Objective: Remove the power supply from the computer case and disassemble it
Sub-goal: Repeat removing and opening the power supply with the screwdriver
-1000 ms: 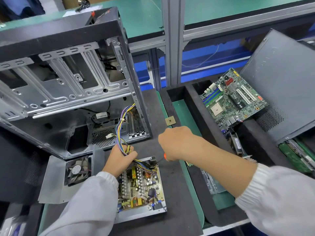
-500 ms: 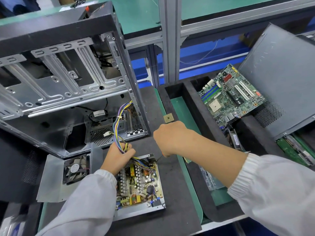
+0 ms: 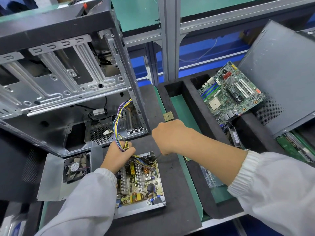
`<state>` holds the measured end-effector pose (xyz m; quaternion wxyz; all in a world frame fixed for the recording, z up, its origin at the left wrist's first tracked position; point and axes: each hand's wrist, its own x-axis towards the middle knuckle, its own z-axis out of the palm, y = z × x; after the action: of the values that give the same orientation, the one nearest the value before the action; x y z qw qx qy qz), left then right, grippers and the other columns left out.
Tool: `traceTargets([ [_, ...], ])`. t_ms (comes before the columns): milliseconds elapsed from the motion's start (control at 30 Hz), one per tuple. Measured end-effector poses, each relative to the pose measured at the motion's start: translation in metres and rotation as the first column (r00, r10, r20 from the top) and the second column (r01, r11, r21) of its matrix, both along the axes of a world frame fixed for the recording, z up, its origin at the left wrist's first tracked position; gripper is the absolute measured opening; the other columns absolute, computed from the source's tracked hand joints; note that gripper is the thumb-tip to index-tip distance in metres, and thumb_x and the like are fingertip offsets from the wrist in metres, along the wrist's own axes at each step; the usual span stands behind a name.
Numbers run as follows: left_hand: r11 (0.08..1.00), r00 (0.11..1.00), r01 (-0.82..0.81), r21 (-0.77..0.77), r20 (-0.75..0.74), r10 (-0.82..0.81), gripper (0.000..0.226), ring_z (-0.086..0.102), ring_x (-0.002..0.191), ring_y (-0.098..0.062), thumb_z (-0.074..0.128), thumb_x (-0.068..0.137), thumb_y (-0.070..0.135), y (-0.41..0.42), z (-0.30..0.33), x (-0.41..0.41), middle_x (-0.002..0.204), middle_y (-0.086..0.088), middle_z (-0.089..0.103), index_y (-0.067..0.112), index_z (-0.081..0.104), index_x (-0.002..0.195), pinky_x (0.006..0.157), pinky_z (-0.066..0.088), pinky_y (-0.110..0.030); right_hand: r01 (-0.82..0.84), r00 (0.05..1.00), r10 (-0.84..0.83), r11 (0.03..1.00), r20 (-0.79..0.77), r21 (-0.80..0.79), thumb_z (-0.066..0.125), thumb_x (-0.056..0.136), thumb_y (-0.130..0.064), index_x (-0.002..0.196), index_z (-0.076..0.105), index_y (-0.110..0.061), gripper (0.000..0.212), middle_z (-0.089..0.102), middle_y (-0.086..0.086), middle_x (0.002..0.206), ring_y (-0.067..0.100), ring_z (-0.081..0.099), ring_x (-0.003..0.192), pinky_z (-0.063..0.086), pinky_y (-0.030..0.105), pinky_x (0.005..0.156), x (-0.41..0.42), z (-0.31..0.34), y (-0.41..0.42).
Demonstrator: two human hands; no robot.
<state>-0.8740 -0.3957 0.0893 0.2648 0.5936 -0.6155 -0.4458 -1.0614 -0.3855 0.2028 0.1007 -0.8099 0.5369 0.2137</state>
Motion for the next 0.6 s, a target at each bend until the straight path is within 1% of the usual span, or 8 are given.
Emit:
traceTargets([
  [67, 1.0, 1.0, -0.012, 0.02, -0.011, 0.013, 0.039, 0.02, 0.048, -0.015, 0.053, 0.08, -0.008, 0.0, -0.001, 0.0, 0.053, 0.001, 0.023, 0.014, 0.031, 0.056, 0.049, 0.02, -0.027, -0.016, 1.0, 0.016, 1.0, -0.013, -0.016, 0.061, 0.085, -0.011, 0.09, 0.045, -0.015, 0.017, 0.037, 0.0, 0.068, 0.025, 0.049, 0.075, 0.034, 0.032, 0.065, 0.001, 0.002, 0.001],
  [200, 1.0, 1.0, -0.018, 0.017, -0.017, 0.018, 0.037, 0.02, 0.051, -0.017, 0.054, 0.08, -0.008, 0.0, -0.001, 0.0, 0.055, -0.002, 0.024, 0.012, 0.033, 0.058, 0.051, 0.019, -0.028, -0.016, 1.0, 0.016, 0.999, -0.001, -0.035, 0.062, 0.085, -0.011, 0.089, 0.046, -0.015, 0.017, 0.039, 0.0, 0.067, 0.024, 0.048, 0.072, 0.034, 0.032, 0.062, 0.001, 0.003, 0.001],
  [333, 1.0, 1.0, -0.008, 0.01, -0.005, 0.008, 0.043, 0.02, 0.05, -0.015, 0.053, 0.08, -0.008, 0.0, 0.0, -0.001, 0.053, 0.002, 0.024, 0.018, 0.03, 0.054, 0.051, 0.021, -0.027, -0.014, 1.0, 0.014, 1.0, 0.003, -0.017, 0.062, 0.086, -0.012, 0.09, 0.046, -0.015, 0.016, 0.038, -0.001, 0.068, 0.022, 0.045, 0.069, 0.033, 0.032, 0.063, 0.003, 0.003, 0.002],
  [433, 1.0, 1.0, -0.007, 0.01, -0.01, 0.007, 0.043, 0.02, 0.05, -0.015, 0.053, 0.08, -0.008, 0.0, 0.001, -0.001, 0.052, 0.003, 0.024, 0.017, 0.03, 0.055, 0.051, 0.021, -0.027, -0.006, 1.0, 0.006, 1.0, 0.01, 0.005, 0.059, 0.087, -0.011, 0.092, 0.049, -0.016, 0.013, 0.039, 0.0, 0.071, 0.023, 0.045, 0.071, 0.035, 0.032, 0.065, 0.006, 0.004, 0.002],
  [467, 1.0, 1.0, -0.009, 0.013, -0.013, 0.009, 0.043, 0.02, 0.05, -0.015, 0.053, 0.08, -0.009, 0.001, 0.0, -0.001, 0.052, 0.003, 0.024, 0.017, 0.029, 0.055, 0.05, 0.02, -0.027, -0.008, 1.0, 0.008, 1.0, 0.007, 0.012, 0.056, 0.088, -0.01, 0.096, 0.052, -0.016, 0.011, 0.041, 0.0, 0.075, 0.024, 0.045, 0.073, 0.036, 0.033, 0.066, 0.007, 0.006, 0.003],
  [533, 1.0, 1.0, -0.001, 0.003, -0.014, 0.001, 0.043, 0.02, 0.05, -0.014, 0.052, 0.08, -0.01, 0.0, 0.0, 0.0, 0.051, 0.005, 0.024, 0.016, 0.029, 0.055, 0.051, 0.02, -0.028, -0.016, 1.0, 0.016, 0.999, 0.0, 0.029, 0.05, 0.09, -0.008, 0.111, 0.059, -0.013, 0.023, 0.047, 0.002, 0.087, 0.026, 0.048, 0.078, 0.039, 0.036, 0.068, 0.011, 0.009, 0.004],
  [600, 1.0, 1.0, 0.005, -0.004, -0.02, -0.005, 0.042, 0.02, 0.051, -0.014, 0.053, 0.081, -0.011, 0.0, 0.0, -0.001, 0.05, 0.004, 0.024, 0.014, 0.03, 0.055, 0.052, 0.02, -0.028, -0.045, 0.998, 0.046, 0.998, -0.03, 0.04, 0.047, 0.092, -0.007, 0.119, 0.058, -0.011, 0.03, 0.057, 0.006, 0.105, 0.029, 0.057, 0.092, 0.046, 0.038, 0.075, 0.02, 0.011, 0.005],
])
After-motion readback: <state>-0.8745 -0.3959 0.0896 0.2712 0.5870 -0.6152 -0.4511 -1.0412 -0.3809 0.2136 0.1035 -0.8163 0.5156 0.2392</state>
